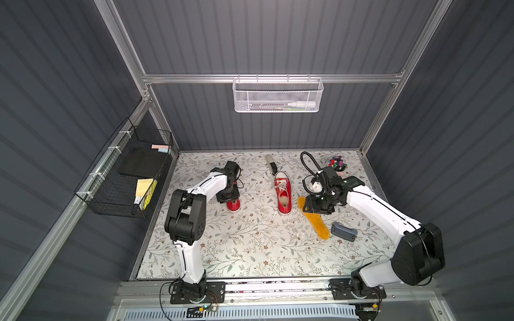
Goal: Remove the insole from the shoe
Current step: Move the shoe to the center of the board.
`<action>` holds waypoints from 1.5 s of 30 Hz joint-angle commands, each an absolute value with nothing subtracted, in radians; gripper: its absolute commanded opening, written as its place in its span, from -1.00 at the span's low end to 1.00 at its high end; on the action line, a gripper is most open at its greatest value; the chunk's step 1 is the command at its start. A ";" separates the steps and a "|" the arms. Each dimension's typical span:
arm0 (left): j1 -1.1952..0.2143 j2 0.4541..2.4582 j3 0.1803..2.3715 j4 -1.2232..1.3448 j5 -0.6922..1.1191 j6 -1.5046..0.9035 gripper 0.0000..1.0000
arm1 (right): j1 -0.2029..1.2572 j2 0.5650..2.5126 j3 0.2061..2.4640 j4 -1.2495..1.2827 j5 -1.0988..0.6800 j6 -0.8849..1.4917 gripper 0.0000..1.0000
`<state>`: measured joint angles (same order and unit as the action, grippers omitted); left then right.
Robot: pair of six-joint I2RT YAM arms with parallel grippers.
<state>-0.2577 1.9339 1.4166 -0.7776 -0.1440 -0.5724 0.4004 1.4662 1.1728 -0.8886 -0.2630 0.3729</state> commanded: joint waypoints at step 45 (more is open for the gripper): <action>-0.869 1.432 0.918 -0.645 -0.291 -1.048 -0.18 | 0.415 1.476 1.150 -0.878 -0.426 0.339 0.09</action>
<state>-0.8616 1.5372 0.9470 -0.6128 -0.2413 -1.0046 0.4042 1.4937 1.1633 -0.8841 -0.3885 0.3340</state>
